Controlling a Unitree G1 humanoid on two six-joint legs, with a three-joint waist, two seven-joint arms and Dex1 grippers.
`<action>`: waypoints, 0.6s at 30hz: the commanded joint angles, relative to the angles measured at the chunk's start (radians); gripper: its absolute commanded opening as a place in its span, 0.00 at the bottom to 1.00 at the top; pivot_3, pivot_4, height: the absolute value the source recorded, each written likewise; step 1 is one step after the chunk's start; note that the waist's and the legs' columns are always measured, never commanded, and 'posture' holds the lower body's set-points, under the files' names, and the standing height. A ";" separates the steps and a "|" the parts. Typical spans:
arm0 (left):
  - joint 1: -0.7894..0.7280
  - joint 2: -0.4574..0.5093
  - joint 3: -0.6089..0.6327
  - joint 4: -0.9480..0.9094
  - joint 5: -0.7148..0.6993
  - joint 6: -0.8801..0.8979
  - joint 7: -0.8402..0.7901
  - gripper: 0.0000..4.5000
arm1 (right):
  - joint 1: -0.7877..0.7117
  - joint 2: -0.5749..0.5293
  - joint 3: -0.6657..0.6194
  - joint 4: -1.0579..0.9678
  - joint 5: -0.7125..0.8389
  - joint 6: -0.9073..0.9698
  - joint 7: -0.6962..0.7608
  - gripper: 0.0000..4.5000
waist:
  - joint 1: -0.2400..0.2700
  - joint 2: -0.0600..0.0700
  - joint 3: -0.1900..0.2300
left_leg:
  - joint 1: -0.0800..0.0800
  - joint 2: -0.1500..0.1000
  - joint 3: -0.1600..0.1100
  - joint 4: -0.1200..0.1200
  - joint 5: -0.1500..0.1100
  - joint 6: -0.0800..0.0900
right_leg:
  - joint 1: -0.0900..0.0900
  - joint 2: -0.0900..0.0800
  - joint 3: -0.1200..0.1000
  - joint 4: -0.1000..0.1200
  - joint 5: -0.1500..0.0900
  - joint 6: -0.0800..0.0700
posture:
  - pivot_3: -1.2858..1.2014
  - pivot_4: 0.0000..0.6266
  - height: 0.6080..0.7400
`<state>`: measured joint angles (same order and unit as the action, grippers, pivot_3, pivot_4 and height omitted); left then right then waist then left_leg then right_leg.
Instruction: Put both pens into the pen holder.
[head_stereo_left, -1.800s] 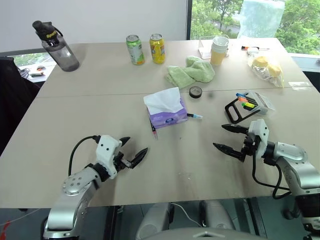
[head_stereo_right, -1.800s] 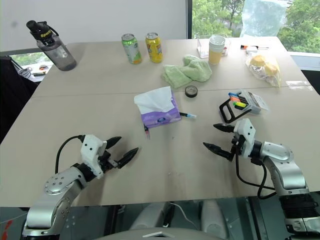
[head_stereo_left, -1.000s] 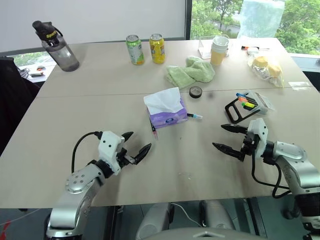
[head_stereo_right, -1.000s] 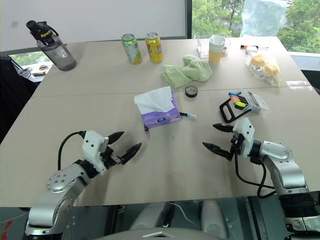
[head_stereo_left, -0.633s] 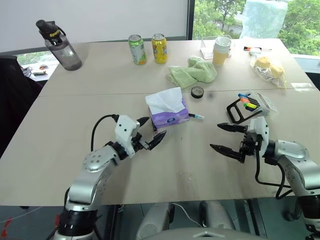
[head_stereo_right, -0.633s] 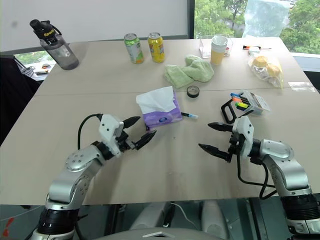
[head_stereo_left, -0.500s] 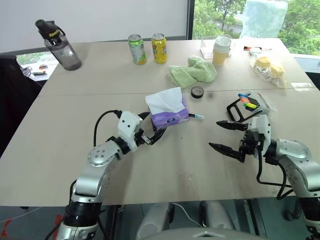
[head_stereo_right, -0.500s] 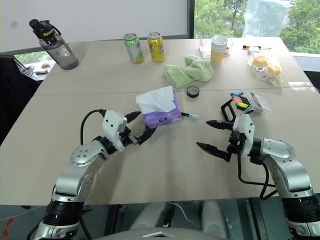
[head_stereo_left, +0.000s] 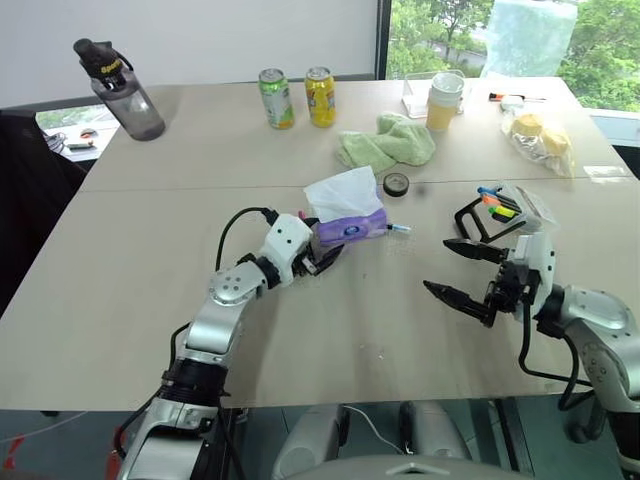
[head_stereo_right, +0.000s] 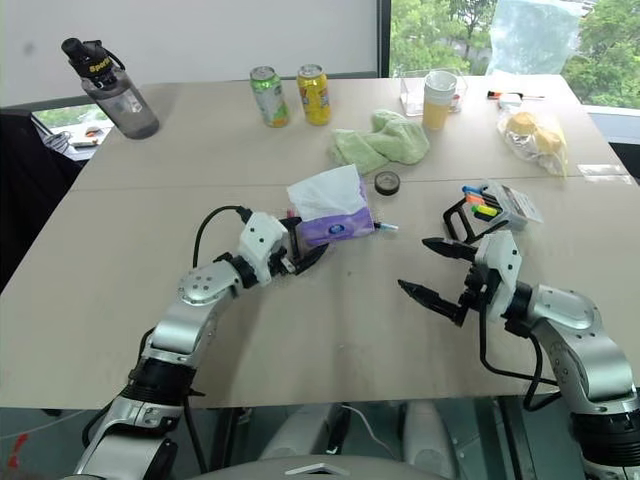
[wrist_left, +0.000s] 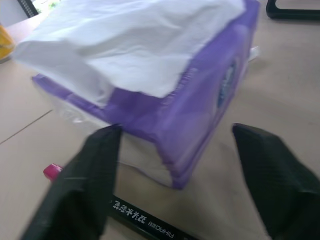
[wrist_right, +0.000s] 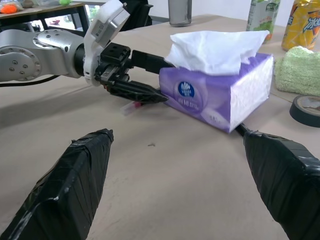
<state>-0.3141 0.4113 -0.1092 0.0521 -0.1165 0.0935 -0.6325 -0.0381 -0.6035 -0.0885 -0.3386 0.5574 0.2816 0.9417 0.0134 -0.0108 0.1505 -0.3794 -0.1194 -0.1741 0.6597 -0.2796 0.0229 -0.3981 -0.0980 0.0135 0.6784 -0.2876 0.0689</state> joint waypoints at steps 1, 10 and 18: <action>-0.004 0.001 -0.017 0.022 0.025 -0.029 -0.014 0.40 | 0.013 -0.004 -0.031 -0.042 0.010 -0.017 -0.008 1.00 | 0.000 0.000 0.000 | 0.000 0.000 0.000 0.000 0.000 0.000 | 0.000 0.000 0.000 0.000 0.000 0.000 | 0.52 0.24 1.00; -0.031 -0.013 0.008 0.029 0.033 -0.116 0.016 0.01 | 0.005 -0.001 -0.026 -0.013 0.002 -0.033 -0.003 1.00 | 0.001 0.000 0.000 | 0.000 0.000 0.000 0.001 0.000 0.000 | 0.000 0.000 0.000 0.000 0.000 0.000 | 0.52 0.24 1.00; -0.143 -0.044 0.141 -0.018 -0.039 -0.096 0.120 0.01 | -0.006 -0.001 -0.019 0.012 -0.005 -0.045 0.008 1.00 | 0.000 -0.001 0.001 | -0.001 0.000 0.000 0.002 0.000 0.000 | 0.000 0.000 0.000 0.000 0.000 0.000 | 0.52 0.24 1.00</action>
<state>-0.4020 0.3602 -0.0406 0.0656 -0.1421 0.0115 -0.5698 -0.0301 -0.6027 -0.0939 -0.3168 0.5488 0.2567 0.9408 0.0136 -0.0118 0.1510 -0.3801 -0.1194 -0.1745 0.6621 -0.2796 0.0229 -0.3981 -0.0977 0.0129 0.6793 -0.2874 0.0693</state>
